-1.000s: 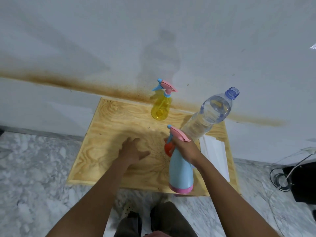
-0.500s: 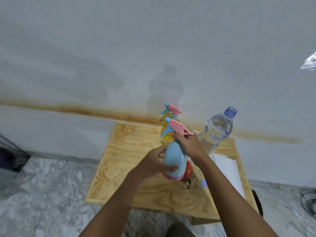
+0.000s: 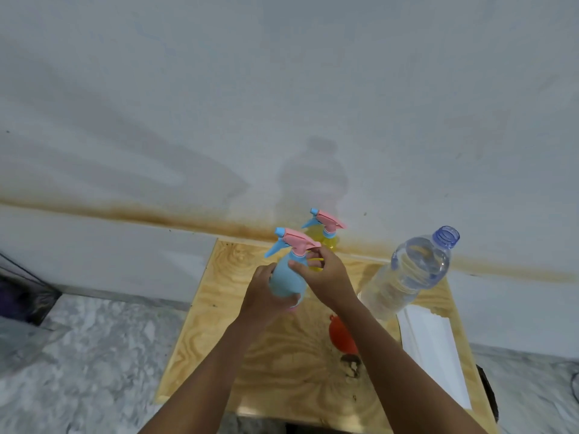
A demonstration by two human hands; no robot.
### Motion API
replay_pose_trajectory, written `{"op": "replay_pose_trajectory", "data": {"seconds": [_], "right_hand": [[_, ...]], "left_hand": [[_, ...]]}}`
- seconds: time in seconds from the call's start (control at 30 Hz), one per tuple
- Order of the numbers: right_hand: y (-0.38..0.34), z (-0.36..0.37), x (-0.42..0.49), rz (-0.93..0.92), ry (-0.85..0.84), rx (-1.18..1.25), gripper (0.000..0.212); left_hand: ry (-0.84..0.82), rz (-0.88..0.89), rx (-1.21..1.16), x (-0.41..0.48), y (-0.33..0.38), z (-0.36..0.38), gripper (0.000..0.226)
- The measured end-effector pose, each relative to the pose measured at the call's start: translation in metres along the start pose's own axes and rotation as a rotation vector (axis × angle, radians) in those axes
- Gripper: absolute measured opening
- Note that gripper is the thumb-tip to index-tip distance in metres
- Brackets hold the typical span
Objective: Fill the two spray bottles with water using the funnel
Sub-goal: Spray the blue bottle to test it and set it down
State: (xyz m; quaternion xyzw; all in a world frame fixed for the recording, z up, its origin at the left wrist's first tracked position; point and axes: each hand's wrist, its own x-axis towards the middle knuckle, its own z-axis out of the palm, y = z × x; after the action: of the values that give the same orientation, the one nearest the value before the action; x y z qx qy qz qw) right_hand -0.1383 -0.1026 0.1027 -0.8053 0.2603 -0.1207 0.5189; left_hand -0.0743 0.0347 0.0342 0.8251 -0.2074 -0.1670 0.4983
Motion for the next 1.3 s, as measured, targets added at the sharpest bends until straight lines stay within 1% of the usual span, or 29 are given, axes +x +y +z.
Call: {"op": "replay_pose_trajectory", "data": {"seconds": [0.1,0.2,0.27,0.3,0.37,0.4,0.5,0.53,0.6,0.7,0.77,0.87,0.93,1.07,1.17,1.3], "right_hand": [[0.006,0.011,0.024,0.015,-0.022,-0.031,0.034],[0.017,0.023,0.045,0.018,-0.052,-0.060,0.032],[0.025,0.030,0.057,0.027,-0.083,-0.069,0.037],[0.029,0.033,0.063,0.026,-0.098,-0.077,0.040],[0.038,0.041,0.073,0.018,-0.134,-0.097,0.039],[0.039,0.043,0.075,0.009,-0.139,-0.111,0.037],[0.039,0.044,0.083,-0.043,-0.138,-0.133,0.032],[0.038,0.043,0.085,-0.057,-0.141,-0.133,0.031],[0.037,0.043,0.089,-0.066,-0.148,-0.139,0.033],[0.041,0.044,0.092,-0.056,-0.157,-0.146,0.041],[0.044,0.045,0.091,-0.041,-0.162,-0.141,0.047],[0.047,0.045,0.090,-0.025,-0.164,-0.116,0.047],[0.048,0.044,0.089,-0.030,-0.167,-0.097,0.046],[0.049,0.037,0.089,-0.019,-0.219,-0.083,0.047],[0.052,0.033,0.091,0.022,-0.248,-0.108,0.049],[0.049,0.028,0.091,0.049,-0.302,-0.121,0.049]], "left_hand": [[0.013,-0.058,-0.010,0.027,-0.016,0.002,0.097],[-0.003,-0.137,-0.028,0.053,-0.031,0.007,0.087],[0.005,-0.162,-0.020,0.067,-0.043,0.010,0.082],[0.013,-0.175,-0.023,0.072,-0.047,0.012,0.084],[0.035,-0.205,-0.049,0.085,-0.060,0.016,0.085],[0.047,-0.215,-0.054,0.089,-0.062,0.018,0.080],[0.075,-0.214,-0.041,0.102,-0.064,0.023,0.053],[0.074,-0.211,-0.052,0.106,-0.061,0.023,0.050],[0.065,-0.184,-0.085,0.111,-0.058,0.021,0.052],[0.042,-0.147,-0.131,0.115,-0.054,0.020,0.062],[0.079,-0.137,-0.191,0.115,-0.053,0.020,0.062],[0.128,-0.082,-0.200,0.110,-0.047,0.024,0.058],[0.143,-0.079,-0.232,0.105,-0.042,0.024,0.059],[0.126,-0.095,-0.247,0.104,-0.042,0.025,0.073],[0.126,-0.109,-0.223,0.105,-0.045,0.026,0.072],[0.123,-0.120,-0.259,0.106,-0.045,0.029,0.071]]}}
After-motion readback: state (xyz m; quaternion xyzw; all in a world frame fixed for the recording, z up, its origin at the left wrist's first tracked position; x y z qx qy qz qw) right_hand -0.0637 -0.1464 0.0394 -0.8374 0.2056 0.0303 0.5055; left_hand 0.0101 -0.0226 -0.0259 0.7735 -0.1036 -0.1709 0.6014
